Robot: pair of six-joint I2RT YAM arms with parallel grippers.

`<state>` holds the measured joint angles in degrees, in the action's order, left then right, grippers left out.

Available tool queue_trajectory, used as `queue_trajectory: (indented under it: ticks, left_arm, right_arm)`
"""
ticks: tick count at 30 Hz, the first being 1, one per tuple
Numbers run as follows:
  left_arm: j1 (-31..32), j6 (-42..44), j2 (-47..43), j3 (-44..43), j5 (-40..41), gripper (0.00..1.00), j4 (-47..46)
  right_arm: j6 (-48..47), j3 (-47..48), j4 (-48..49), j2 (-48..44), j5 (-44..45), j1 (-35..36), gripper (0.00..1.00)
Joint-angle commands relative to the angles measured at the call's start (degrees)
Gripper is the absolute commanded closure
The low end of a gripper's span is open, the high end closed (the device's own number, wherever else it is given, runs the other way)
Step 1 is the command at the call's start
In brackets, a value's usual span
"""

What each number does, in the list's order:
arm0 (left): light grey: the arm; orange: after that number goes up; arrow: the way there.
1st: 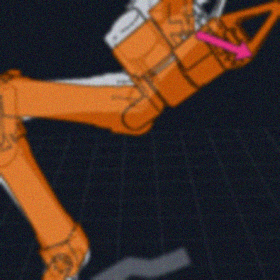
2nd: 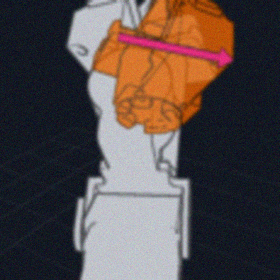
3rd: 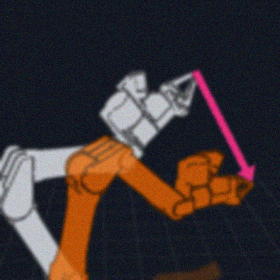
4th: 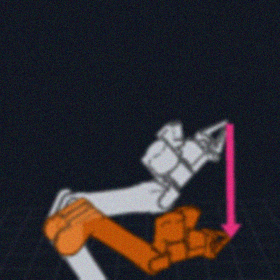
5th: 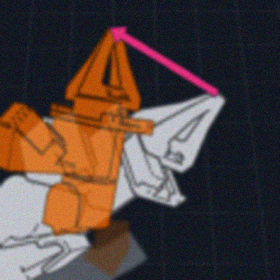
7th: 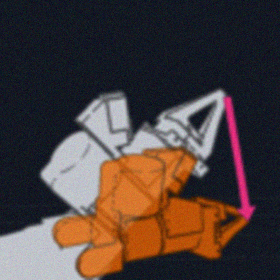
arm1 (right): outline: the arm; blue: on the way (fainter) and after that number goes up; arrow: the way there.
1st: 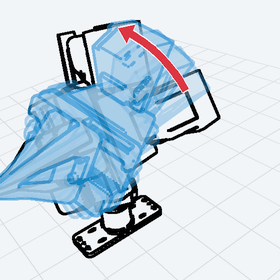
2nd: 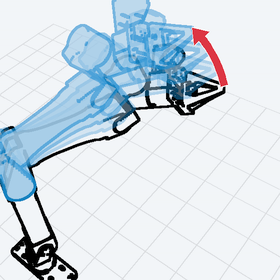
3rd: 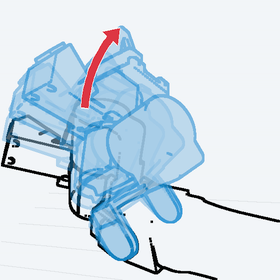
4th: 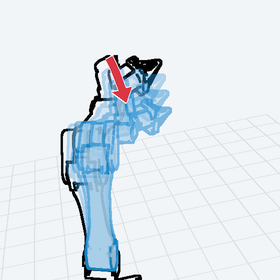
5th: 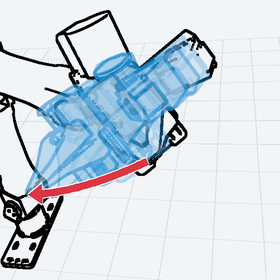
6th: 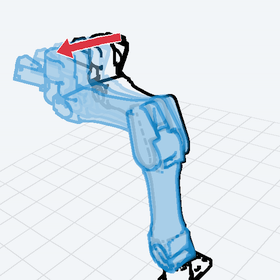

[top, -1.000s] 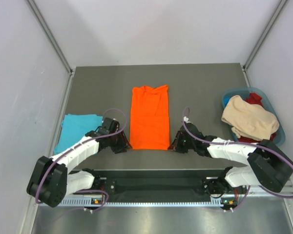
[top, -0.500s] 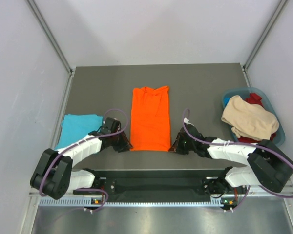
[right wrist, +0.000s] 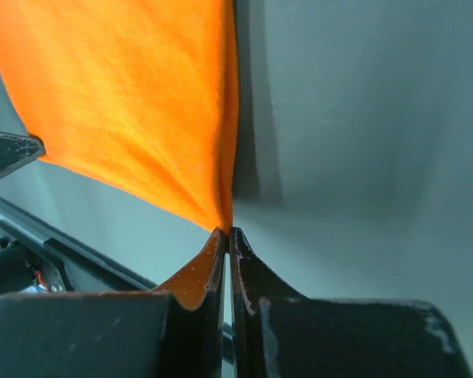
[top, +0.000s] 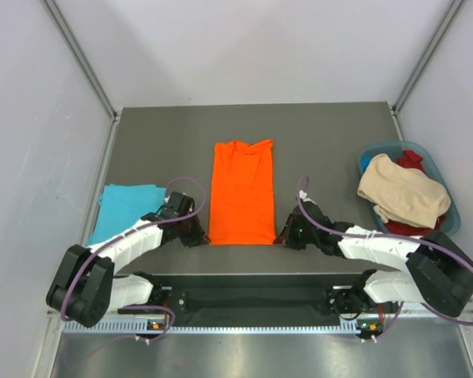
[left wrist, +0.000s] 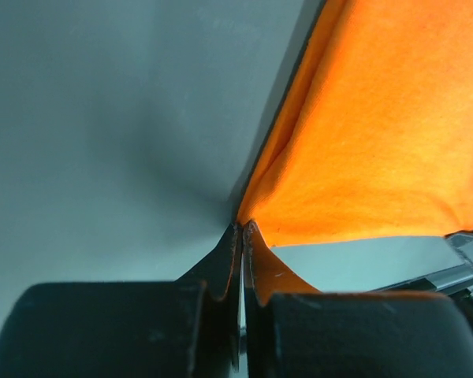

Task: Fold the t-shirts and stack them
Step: Fold the tshirt

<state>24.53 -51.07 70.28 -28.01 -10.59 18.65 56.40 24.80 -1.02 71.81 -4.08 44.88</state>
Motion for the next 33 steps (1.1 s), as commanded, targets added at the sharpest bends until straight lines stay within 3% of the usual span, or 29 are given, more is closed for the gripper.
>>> queue_trajectory:
  ticks: [1,5,17,33]
  left_arm:
    - [0.34,1.15,-4.27,-2.05,2.25,1.00,7.35]
    - [0.87,-0.08,-6.82,-3.27,-2.41,1.00,7.80]
    - [1.48,0.27,-7.79,-7.84,-2.95,1.00,10.88]
    - [0.96,3.52,-1.91,-24.01,4.86,1.00,15.01]
  right_arm:
    - [-1.64,1.57,-3.46,-3.95,2.05,0.91,1.00]
    - [-1.91,2.54,-5.31,-6.15,2.23,1.17,1.00]
    - [-2.08,4.12,-8.21,-10.64,3.46,2.14,1.00]
    - [-8.67,18.44,-17.00,-7.05,5.23,-1.98,1.00]
